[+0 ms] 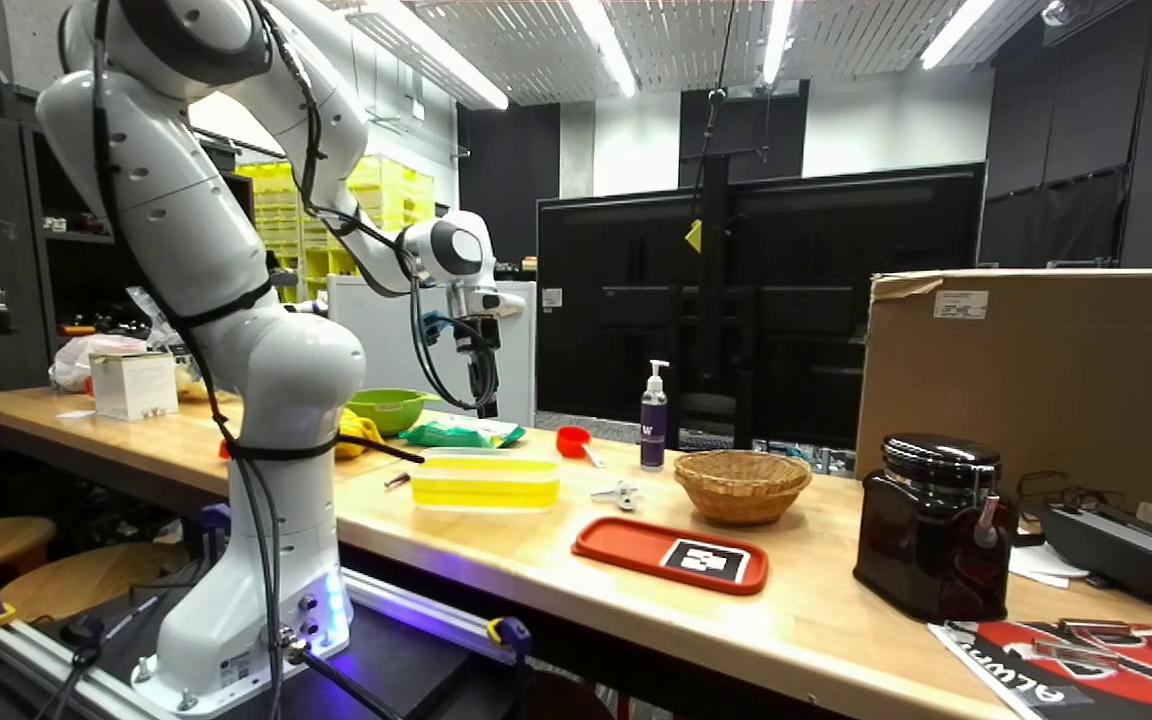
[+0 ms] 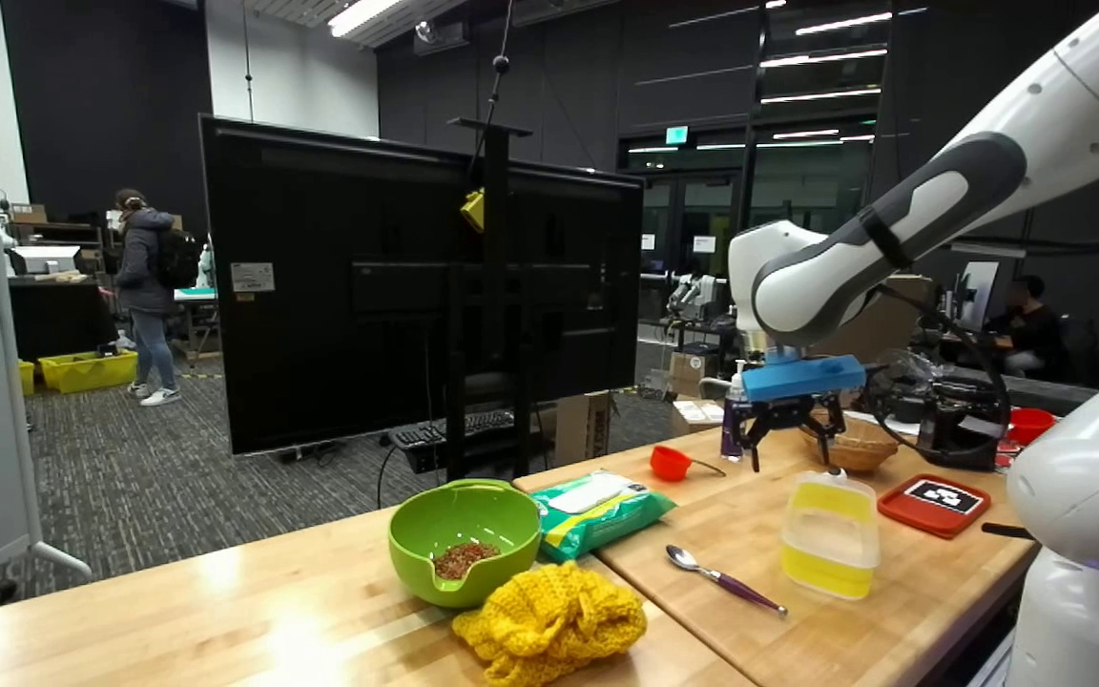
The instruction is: Put the yellow bowl on the green packet
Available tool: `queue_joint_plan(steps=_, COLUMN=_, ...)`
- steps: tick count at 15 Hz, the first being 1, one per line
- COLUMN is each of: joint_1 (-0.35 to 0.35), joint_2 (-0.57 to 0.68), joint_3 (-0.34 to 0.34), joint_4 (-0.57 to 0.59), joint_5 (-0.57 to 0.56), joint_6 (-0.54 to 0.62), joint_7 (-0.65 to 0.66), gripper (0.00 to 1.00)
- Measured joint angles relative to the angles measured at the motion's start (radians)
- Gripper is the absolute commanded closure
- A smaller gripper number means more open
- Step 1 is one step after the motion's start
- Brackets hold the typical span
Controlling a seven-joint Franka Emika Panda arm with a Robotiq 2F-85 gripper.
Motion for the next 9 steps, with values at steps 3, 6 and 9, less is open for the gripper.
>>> queue_joint_plan(steps=3, joint_1=-0.002, joint_2=0.003, joint_3=-0.009, joint_4=0.003, joint_5=0.0, joint_6=0.0, joint_7=-0.002, gripper=0.0)
queue_joint_plan(steps=6, joint_1=-0.001, joint_2=0.003, joint_3=-0.008, joint_4=0.003, joint_5=0.0, joint_6=0.0, joint_7=-0.002, gripper=0.0)
queue_joint_plan(steps=9, joint_1=-0.001, joint_2=0.003, joint_3=-0.009, joint_4=0.002, joint_5=0.0, joint_6=0.0, joint_7=-0.002, gripper=0.0)
